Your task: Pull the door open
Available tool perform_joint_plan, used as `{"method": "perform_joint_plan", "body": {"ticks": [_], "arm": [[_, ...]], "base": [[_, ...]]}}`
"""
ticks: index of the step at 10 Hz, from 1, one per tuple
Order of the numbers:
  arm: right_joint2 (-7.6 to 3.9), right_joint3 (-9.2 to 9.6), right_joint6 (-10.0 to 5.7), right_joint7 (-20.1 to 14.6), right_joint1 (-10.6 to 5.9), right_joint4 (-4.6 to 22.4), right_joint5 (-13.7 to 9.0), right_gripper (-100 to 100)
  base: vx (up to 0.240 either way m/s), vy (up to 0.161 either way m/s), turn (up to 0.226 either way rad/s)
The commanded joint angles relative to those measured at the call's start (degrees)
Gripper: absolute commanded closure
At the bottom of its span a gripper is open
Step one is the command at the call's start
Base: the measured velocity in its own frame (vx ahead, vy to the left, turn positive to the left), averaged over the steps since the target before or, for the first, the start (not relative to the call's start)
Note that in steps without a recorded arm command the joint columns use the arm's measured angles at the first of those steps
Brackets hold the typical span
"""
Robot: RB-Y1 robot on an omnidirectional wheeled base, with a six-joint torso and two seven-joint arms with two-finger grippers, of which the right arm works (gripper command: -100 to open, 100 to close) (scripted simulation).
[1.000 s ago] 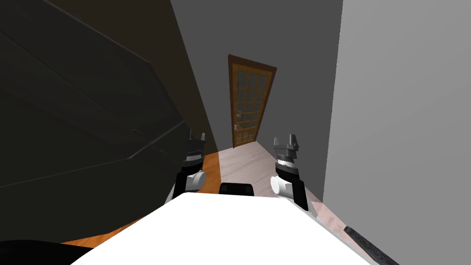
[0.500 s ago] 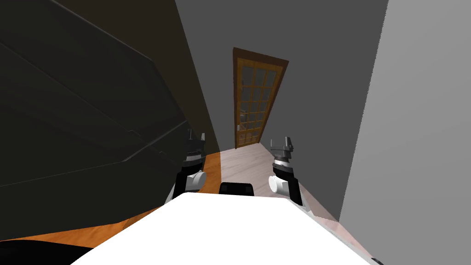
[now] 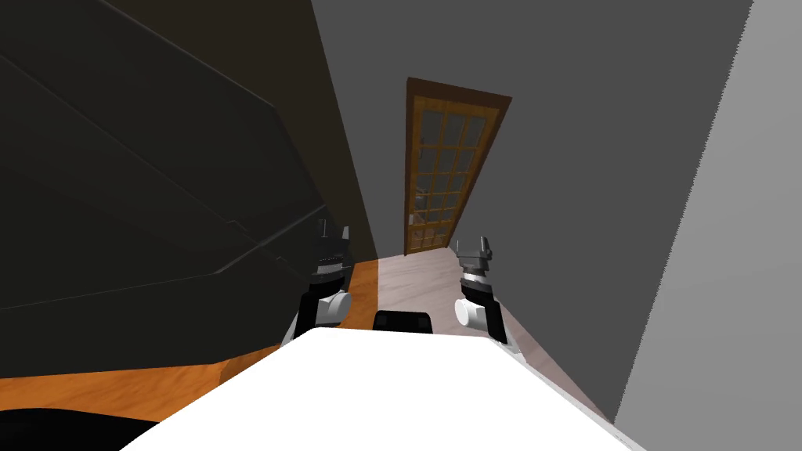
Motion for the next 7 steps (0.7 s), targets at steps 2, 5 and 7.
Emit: {"method": "perform_joint_plan", "body": {"ticks": [2, 5, 7], "arm": [[-0.63, 0.40, -1.18, -2.37, -1.14, 3.46, -1.57, -100], [-1.32, 0.85, -2.31, -5.16, -2.30, 7.18, -3.50, -100], [-1.76, 1.17, -3.08, -7.09, -3.10, 9.74, -4.82, -100]], "base": [[0.090, -0.034, 0.145], [0.096, -0.028, 0.127], [0.103, -0.040, 0.156]]}}
